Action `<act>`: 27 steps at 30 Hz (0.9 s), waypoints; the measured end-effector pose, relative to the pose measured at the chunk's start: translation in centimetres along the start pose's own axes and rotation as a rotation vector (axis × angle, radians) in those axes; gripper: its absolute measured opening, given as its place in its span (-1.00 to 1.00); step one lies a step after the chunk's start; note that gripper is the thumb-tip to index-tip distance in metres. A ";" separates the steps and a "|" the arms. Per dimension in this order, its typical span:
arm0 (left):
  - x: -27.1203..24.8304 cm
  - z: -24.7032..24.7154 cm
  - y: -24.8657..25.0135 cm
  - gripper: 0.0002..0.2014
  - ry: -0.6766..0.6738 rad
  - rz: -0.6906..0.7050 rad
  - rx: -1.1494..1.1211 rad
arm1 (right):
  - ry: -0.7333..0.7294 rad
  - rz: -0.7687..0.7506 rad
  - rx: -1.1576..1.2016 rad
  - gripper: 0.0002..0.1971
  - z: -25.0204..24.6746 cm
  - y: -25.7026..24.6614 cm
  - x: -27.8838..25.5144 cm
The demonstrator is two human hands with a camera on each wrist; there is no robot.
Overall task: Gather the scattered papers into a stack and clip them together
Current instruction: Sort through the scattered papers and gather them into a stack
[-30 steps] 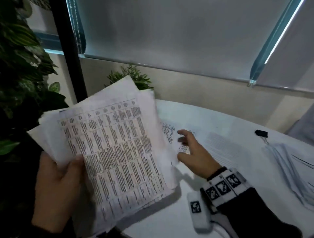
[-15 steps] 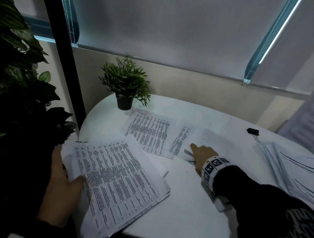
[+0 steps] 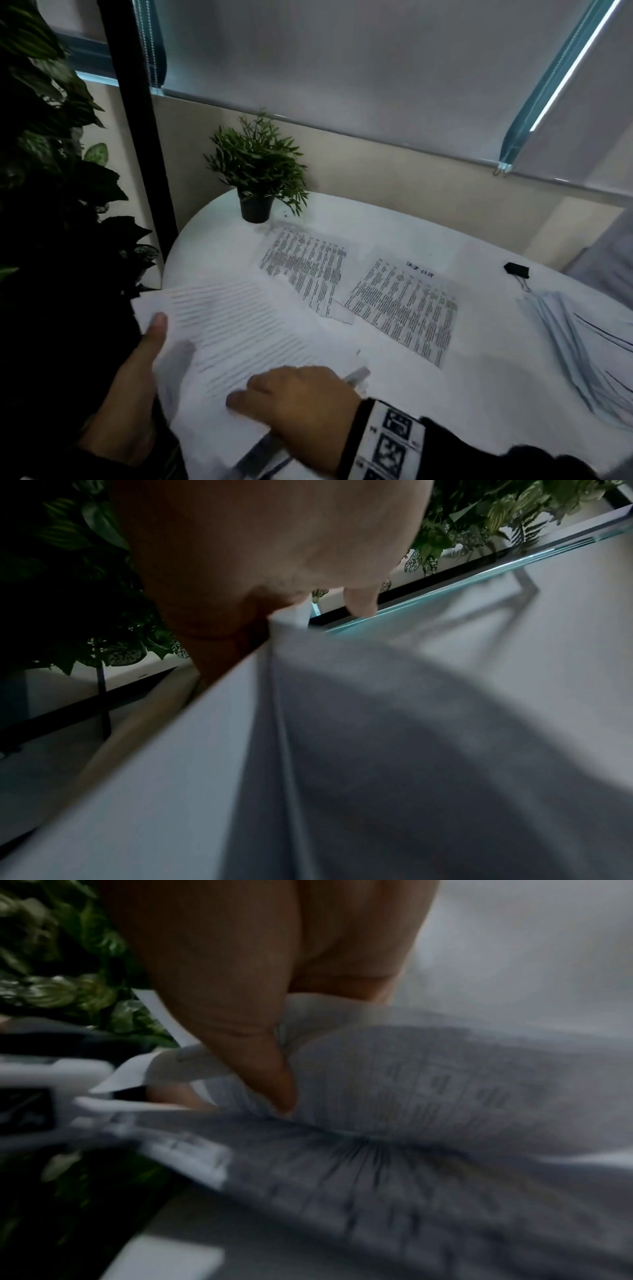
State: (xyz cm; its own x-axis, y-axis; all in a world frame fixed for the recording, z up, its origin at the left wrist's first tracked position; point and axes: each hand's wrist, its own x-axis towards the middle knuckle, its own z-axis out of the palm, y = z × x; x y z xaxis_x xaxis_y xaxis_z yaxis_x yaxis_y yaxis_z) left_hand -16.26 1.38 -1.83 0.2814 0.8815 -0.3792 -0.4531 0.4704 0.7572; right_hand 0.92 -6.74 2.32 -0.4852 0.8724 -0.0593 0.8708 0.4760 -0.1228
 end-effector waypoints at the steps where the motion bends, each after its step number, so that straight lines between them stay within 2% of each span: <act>1: 0.3 -0.7 -0.4 -0.57 0.027 0.002 0.046 | -0.023 -0.041 0.055 -0.49 0.8 -0.2 0.2; 4: 0.7 -1.9 -0.5 -0.77 0.150 0.062 0.215 | -0.081 0.007 0.256 -0.57 1.4 0.9 0.1; 6: 0.7 -1.9 -0.3 -0.84 0.152 0.061 0.254 | -0.090 0.019 0.420 -0.57 0.9 2.1 -0.2; 9: 0.6 -1.0 -0.5 -0.67 0.175 0.090 0.287 | -0.173 0.049 0.620 -0.60 -0.7 2.8 -1.2; 12: 0.4 -0.7 -0.6 -0.55 0.224 0.104 0.301 | -0.247 -0.026 0.469 -0.60 -1.3 2.2 -1.4; 15: 0.0 -0.6 -0.8 -0.51 0.229 0.092 0.280 | -0.240 -0.042 0.535 -0.59 -1.3 2.0 -1.0; 20: -0.2 -0.4 -0.6 -0.51 0.247 0.076 0.242 | -0.241 -0.034 0.583 -0.44 -1.0 2.1 -0.8; 23: -0.5 0.0 -0.1 -0.47 0.224 0.006 0.211 | -0.273 -0.007 0.593 -0.37 -0.8 2.3 -1.2; 27: -0.6 0.1 -0.1 -0.41 0.129 0.080 0.285 | -0.263 -0.035 0.482 -0.39 -0.4 2.2 -1.3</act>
State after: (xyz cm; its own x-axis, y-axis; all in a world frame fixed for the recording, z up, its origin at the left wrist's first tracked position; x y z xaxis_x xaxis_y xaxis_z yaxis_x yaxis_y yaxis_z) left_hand -16.28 0.85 -1.59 0.1371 0.9217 -0.3629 -0.2089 0.3850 0.8990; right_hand 3.52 -6.75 2.46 -0.5704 0.7702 -0.2854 0.7491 0.3453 -0.5653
